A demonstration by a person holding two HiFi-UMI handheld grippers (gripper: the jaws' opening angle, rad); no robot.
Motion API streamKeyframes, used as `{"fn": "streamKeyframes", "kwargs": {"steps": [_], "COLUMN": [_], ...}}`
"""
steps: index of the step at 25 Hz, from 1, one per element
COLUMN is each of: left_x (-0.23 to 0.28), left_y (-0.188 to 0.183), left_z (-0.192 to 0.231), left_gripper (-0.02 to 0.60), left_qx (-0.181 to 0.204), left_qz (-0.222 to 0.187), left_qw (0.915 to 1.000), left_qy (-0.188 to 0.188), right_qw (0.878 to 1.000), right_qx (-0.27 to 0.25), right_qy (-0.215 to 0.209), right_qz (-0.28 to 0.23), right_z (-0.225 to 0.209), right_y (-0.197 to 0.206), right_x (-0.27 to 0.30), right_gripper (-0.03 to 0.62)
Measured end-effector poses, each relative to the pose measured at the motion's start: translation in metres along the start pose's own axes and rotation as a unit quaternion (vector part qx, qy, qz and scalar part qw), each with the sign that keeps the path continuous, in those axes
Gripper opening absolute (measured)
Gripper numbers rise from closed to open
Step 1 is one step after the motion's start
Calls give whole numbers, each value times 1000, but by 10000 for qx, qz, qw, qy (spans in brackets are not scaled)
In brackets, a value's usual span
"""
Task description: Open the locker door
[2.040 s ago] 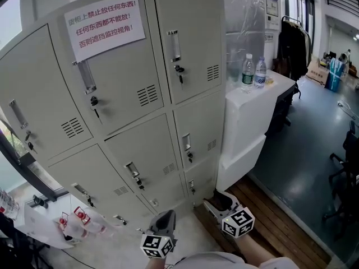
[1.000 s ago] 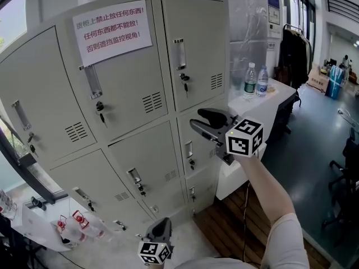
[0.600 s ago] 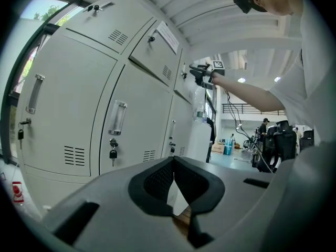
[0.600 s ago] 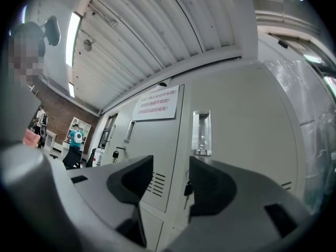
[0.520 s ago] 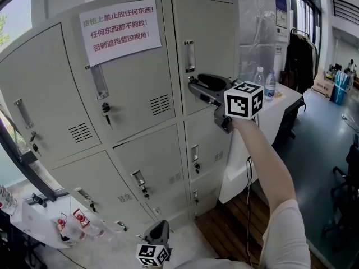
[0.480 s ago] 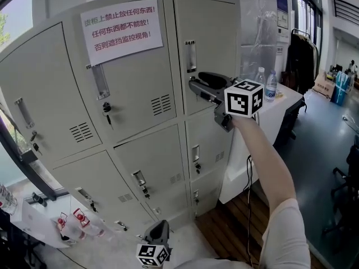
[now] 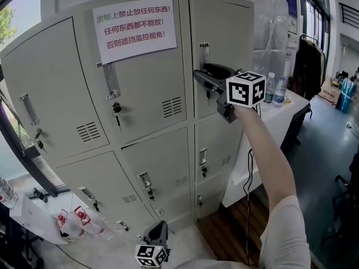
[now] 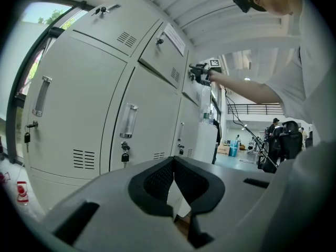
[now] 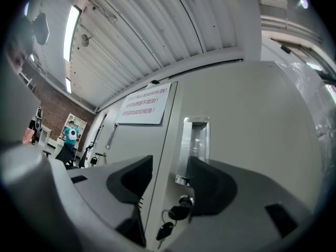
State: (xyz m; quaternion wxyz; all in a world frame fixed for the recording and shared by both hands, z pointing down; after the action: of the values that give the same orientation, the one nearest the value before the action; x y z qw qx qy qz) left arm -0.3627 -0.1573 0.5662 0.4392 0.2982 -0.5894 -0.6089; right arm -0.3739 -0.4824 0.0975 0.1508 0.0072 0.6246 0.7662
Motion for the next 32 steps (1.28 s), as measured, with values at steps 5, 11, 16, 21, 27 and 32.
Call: {"fn": "streamKeyframes", "kwargs": {"steps": [5,11,16,21,27,32], "left_x": [4,12,19,23,27,27], "left_y": [-4,-13,-21,-26,-29,-29], "left_z": [4,8,20,26,17,3], "left_gripper": [8,8,8,8,8,8], "left_qx": [55,141,324,352,460,419], "left_qz": [-27,-115,-203,-261,-289,-283], "left_qw": [10000,9998,9992,9989,9985,9987], "left_qy": [27,45,-88,-143,-71,111], "right_qw": [10000,10000,9990,9966,9959,9975], "right_qx": [-44,-21,-417,-763,-841,-688], "right_qy": [22,12,41,89,105,73], "right_qz": [9,-95,128,296,316,158], "right_z": [2,7,17,28,38,42], "right_y": [1,0,-3,-6,-11,-17], "right_x": [4,-3,-17,-37,-64,-87], "right_gripper": [195,195,195,193,195,195]}}
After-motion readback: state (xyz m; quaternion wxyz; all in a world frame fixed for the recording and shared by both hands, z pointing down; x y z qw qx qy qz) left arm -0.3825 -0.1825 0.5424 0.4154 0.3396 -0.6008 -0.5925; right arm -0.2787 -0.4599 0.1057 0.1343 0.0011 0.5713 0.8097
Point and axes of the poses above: the fingertips, and each gripper's own axes: x forward along the fingers, z to its left, y out of its underside, the point moved 1 cm from there along -x, backward along the fingers, and after that the axes turned 15 degrees about -y, right-handed, at the moved point
